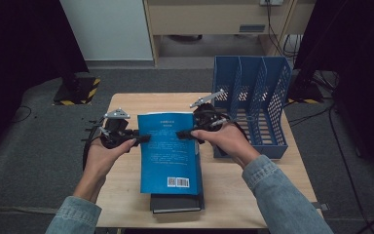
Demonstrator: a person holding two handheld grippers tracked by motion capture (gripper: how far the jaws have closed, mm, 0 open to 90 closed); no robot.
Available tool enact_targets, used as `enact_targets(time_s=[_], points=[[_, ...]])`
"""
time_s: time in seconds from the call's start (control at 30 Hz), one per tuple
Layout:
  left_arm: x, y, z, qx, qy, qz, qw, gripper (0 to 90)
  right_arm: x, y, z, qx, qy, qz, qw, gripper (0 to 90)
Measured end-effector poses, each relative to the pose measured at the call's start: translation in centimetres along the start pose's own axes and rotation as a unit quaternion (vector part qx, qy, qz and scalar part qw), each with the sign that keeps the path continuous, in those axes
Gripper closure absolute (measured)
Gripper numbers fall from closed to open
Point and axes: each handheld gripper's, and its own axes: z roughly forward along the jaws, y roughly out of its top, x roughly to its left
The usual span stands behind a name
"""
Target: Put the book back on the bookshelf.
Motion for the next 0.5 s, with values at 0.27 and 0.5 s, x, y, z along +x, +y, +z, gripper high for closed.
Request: enact_targets(time_s=[0.27,0.5], points=[[0.6,1.3,-0.7,-0.003,0.008,0.004,1.0000,65.7,0.2,2.1,-0.6,-0.003,-0.012,-0.014,0.9998,53.3],[1.0,2.4,-0.9,-0.005,0.018,0.010,0.9998,66.0,0.2,3.5,-0.9,-0.003,-0.023,-0.028,0.9993,55.3]])
